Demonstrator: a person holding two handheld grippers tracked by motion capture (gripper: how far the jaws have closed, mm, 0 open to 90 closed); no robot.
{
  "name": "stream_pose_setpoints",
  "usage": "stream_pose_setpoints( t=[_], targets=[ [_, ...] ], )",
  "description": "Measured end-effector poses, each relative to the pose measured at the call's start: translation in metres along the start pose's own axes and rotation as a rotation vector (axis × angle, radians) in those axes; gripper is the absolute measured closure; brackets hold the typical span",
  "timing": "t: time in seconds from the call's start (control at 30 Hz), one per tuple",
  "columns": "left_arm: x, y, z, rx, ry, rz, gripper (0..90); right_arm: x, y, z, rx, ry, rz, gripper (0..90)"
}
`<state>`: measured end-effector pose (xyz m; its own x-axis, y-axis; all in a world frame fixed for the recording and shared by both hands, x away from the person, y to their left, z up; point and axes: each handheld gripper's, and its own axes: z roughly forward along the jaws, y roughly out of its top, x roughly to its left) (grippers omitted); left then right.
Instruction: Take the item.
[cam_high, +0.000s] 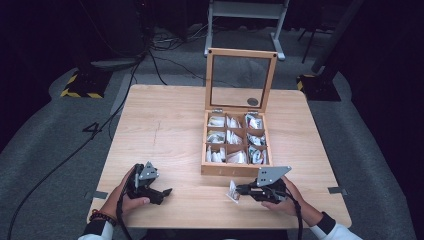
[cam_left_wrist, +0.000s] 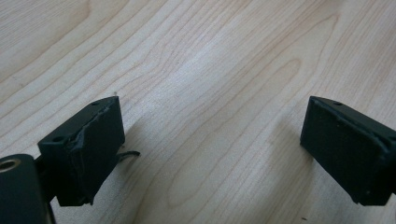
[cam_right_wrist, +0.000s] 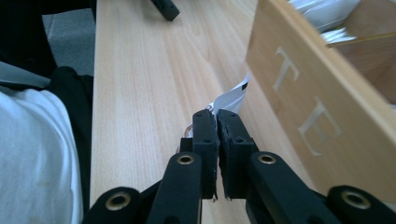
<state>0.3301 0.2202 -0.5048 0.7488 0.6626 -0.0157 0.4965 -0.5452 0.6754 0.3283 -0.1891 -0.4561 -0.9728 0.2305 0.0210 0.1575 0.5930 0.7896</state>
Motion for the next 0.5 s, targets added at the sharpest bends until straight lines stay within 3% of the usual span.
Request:
stream_pose_setpoints(
  t=[0.1, 0.5],
  targets=[
    [0.000, 0.000, 0.000, 0.000, 0.000, 0.000, 6.8, -0.002, -0.001, 0.007, 0.004, 0.042, 0.031, 86.6],
    [0.000, 0.000, 0.000, 0.000, 0.002, 0.002, 6.7, -0.010, -0.010, 0.017, 0.065, 0.060, 0.035, 82.1]
  ],
)
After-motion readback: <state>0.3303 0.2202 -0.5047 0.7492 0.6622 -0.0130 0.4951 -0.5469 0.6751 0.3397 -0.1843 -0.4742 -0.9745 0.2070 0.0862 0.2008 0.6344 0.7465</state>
